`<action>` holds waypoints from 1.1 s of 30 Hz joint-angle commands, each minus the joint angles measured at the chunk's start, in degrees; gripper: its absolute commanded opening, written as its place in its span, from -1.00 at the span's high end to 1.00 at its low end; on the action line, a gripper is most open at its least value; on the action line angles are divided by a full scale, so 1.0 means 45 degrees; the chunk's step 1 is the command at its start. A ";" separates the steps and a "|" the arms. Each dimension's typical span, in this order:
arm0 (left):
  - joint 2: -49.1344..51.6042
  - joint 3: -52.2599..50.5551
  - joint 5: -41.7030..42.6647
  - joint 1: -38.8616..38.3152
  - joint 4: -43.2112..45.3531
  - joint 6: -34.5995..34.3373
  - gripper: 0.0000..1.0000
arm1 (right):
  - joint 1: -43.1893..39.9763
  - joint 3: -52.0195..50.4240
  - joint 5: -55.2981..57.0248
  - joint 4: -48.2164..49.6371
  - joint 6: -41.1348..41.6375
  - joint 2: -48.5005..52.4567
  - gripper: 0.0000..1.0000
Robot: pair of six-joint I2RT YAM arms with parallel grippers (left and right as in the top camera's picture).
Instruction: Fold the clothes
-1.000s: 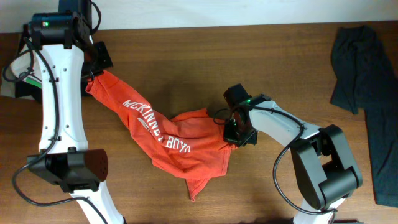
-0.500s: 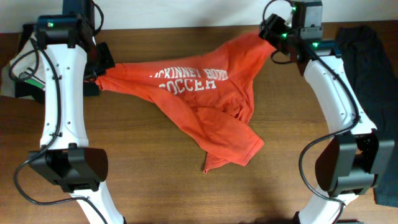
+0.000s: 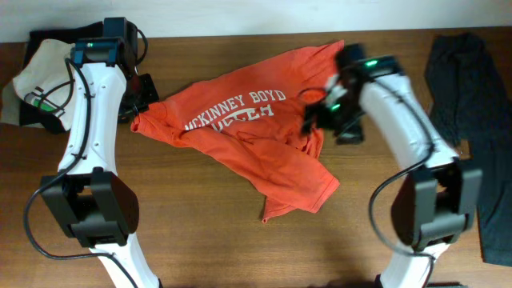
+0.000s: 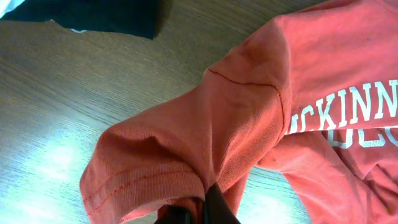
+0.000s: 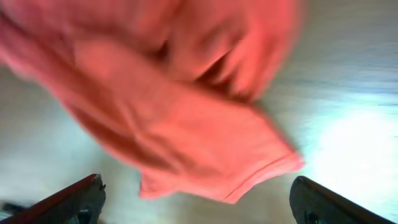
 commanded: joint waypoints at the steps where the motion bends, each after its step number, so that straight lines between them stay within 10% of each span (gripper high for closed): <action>1: 0.0087 -0.0019 0.0097 0.0010 -0.0039 -0.0165 0.99 | 0.1962 -0.1190 0.1224 -0.0019 -0.0189 -0.0262 -0.98; 17: 0.0087 -0.0019 0.0097 0.0010 -0.0160 -0.0165 0.99 | 0.5280 -0.4371 0.4167 0.2550 0.2414 -0.0146 -0.92; 26: 0.0087 -0.0019 0.0092 0.0010 -0.0165 -0.0165 0.98 | 0.5255 -0.4877 0.4401 0.3303 0.2579 -0.0141 0.83; 33: 0.0087 -0.0019 0.0087 0.0010 -0.0160 -0.0165 0.98 | 0.4862 -0.4163 0.5119 0.2817 0.3235 -0.0398 0.92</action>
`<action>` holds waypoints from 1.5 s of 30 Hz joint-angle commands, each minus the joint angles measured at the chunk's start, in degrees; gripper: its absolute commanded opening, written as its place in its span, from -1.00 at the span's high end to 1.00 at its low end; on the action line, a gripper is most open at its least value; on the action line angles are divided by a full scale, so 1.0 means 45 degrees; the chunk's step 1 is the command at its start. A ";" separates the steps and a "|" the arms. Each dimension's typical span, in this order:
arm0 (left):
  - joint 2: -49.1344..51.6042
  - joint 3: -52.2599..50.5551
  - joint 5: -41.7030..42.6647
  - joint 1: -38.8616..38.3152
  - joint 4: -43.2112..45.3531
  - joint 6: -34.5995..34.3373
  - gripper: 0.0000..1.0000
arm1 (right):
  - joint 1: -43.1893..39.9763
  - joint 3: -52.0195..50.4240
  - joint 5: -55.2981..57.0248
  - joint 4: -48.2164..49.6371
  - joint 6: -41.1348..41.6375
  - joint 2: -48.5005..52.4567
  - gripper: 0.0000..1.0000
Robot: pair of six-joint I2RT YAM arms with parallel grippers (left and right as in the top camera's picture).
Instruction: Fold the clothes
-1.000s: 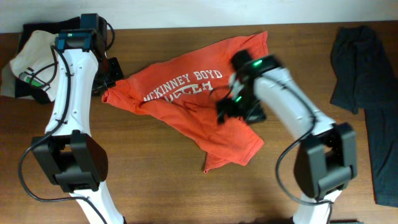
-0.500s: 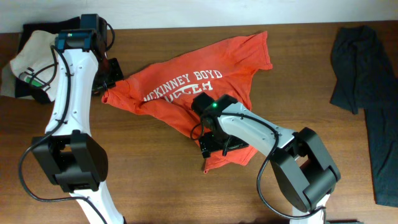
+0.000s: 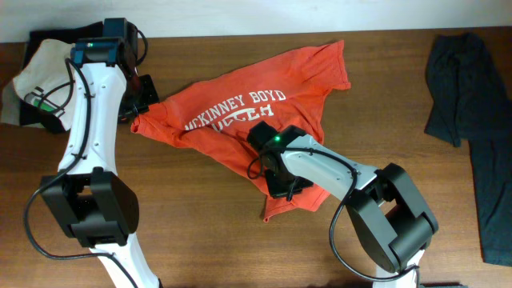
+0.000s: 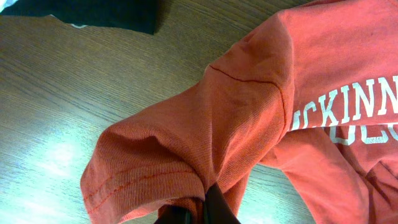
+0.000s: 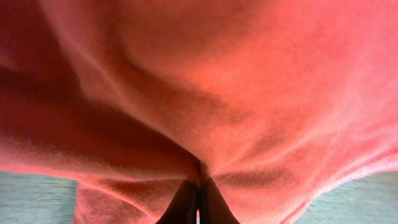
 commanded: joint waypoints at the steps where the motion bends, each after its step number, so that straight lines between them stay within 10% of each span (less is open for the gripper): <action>1: 0.0083 -0.0019 0.0078 0.0010 -0.0010 -0.0170 0.98 | -0.0724 0.1098 0.0714 -0.0913 0.0374 -0.0573 0.92; 9: 0.0083 -0.0019 0.0078 0.0010 0.0146 -0.0170 0.98 | -0.5479 0.3667 -0.0563 0.1059 -0.1166 -0.0690 0.87; 13: 0.0083 -0.0019 0.0078 0.0010 0.0267 -0.0170 0.98 | -0.6543 0.3657 -0.1763 0.2215 -0.1122 0.0117 -0.76; 15: 0.0083 -0.0019 0.0078 0.0010 0.0321 -0.0170 0.98 | -0.6679 0.3657 -0.1744 0.1768 -0.1122 0.0321 -0.98; 38: 0.0083 -0.0029 0.0078 0.0010 0.0423 -0.0165 0.97 | -0.5110 0.1870 -0.0869 0.2210 -0.6042 0.0743 -0.89; 45: 0.0083 -0.0029 0.0078 0.0010 0.0418 -0.0165 0.97 | -0.5110 0.1870 -0.0680 0.2482 -0.6368 0.0743 -0.21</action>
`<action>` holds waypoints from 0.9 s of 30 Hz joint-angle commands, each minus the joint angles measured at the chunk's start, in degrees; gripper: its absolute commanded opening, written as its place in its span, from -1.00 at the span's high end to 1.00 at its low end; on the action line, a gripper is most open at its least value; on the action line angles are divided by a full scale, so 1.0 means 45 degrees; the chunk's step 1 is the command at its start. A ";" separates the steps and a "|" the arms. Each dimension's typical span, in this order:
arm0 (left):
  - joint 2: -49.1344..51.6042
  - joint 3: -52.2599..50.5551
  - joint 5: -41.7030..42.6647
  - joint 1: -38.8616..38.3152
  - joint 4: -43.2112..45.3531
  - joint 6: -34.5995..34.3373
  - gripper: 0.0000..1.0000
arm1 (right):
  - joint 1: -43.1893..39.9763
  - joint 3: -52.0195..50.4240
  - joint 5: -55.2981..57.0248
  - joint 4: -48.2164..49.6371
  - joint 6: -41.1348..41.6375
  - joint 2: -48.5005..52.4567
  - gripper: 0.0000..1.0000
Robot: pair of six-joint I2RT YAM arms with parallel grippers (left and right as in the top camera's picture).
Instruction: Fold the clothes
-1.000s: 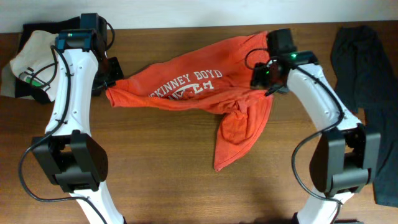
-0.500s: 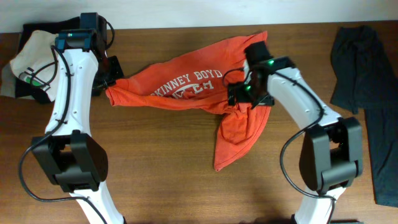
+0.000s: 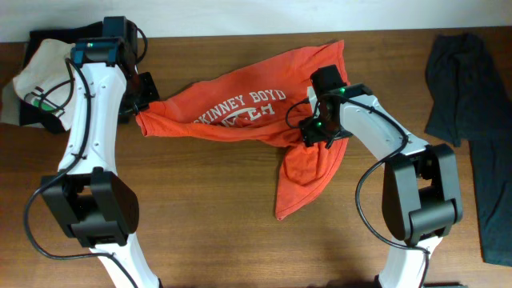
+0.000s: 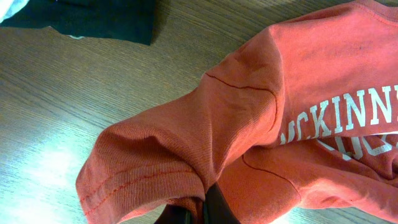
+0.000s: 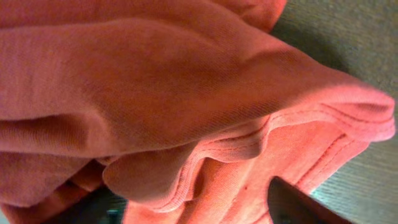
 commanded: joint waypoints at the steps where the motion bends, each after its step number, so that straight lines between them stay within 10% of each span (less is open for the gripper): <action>1: 0.0083 -0.0029 0.0039 0.0010 0.0019 -0.0165 0.97 | -0.0039 -0.0078 0.0248 0.0136 -0.0301 0.0087 -0.23; 5: 0.0083 -0.0029 0.0039 0.0010 0.0024 -0.0165 0.97 | -0.0039 -0.0083 0.0248 0.0248 -0.0301 0.0087 -0.13; 13: 0.0083 -0.0029 0.0039 0.0010 0.0029 -0.0165 0.97 | -0.0029 -0.0083 0.0005 0.0461 -0.0029 0.0087 0.88; 19: -0.0165 0.0107 0.0107 -0.0010 0.0024 -0.0170 0.99 | -0.0039 -0.0039 0.0005 0.0316 0.2157 -0.0670 0.92; 27: -0.4585 0.0350 0.0185 -0.0219 0.0248 -0.0175 0.99 | -0.0049 -0.0039 0.0146 -0.1404 0.3920 -0.7082 0.92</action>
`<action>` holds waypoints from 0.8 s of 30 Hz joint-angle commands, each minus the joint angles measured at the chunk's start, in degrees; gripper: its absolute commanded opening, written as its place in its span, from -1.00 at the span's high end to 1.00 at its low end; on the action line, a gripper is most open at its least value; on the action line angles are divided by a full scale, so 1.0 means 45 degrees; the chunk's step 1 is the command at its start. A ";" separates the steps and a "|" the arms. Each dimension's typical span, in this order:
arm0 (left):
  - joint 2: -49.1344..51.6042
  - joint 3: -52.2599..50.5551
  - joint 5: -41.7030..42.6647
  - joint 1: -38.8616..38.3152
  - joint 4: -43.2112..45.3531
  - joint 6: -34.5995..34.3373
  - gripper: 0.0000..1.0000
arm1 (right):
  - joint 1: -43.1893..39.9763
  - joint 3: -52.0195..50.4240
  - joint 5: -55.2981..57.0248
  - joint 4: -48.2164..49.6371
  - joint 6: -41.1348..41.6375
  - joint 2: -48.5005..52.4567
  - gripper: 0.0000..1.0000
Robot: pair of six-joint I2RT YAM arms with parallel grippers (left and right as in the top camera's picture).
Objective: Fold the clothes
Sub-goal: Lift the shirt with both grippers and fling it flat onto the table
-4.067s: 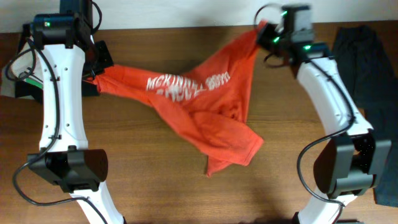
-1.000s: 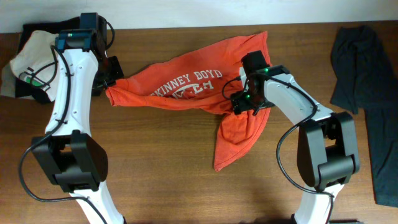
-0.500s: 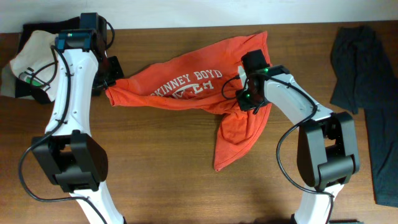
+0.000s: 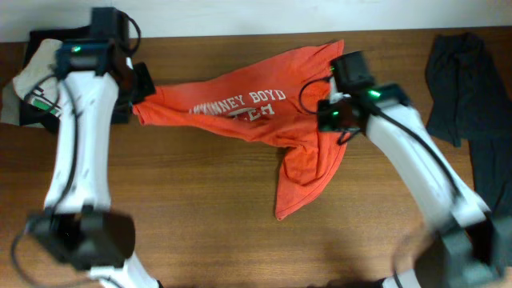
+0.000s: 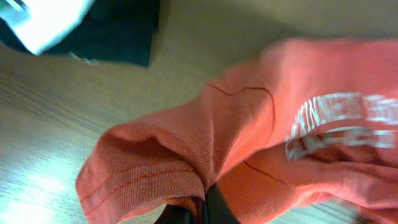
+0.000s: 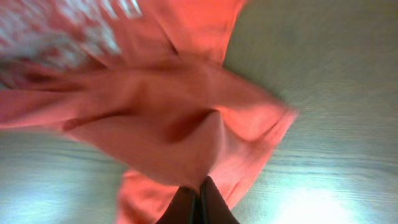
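An orange T-shirt (image 4: 256,108) with white lettering hangs stretched between both arms above the wooden table. My left gripper (image 4: 138,100) is shut on its left sleeve (image 5: 155,168); the cuff bunches over the closed jaws at the bottom of the left wrist view. My right gripper (image 4: 334,128) is shut on a fold of the shirt's right side (image 6: 186,137), and a loose flap (image 4: 300,180) droops from there toward the table's front. Both wrist views are blurred by motion.
A dark garment with a pale one (image 4: 32,76) lies at the table's far left, behind the left arm. Dark grey clothes (image 4: 472,96) are draped along the right edge. Bare wood (image 4: 200,224) runs across the front.
Both arms have risen and the shirt is pulled tauter. My right gripper, then beside the shirt's right sleeve with its jaws apart, is now shut on a fold there.
My left gripper held the left sleeve throughout. The right gripper was open near the shirt's right side, then shut on the lower hem in the middle of the table. Later the hem flap lay carried to the right, and now both grippers hold the shirt stretched.
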 commanded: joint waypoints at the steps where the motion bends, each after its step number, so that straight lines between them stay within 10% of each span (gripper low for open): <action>1: -0.2982 0.0345 -0.0010 -0.0010 0.0010 -0.0175 0.99 | -0.0034 0.0044 0.0058 -0.0636 0.0680 -0.3429 0.92; 14: -1.0890 0.2278 -0.0248 -0.0010 0.0068 -0.0699 0.99 | -0.0034 0.5013 0.0563 -0.4818 0.1384 -0.9350 0.92; 24: -0.8728 0.3968 -0.0340 -0.0010 0.0185 -0.0665 0.99 | -0.0034 0.7927 0.3784 -0.4726 0.1554 -0.7529 0.92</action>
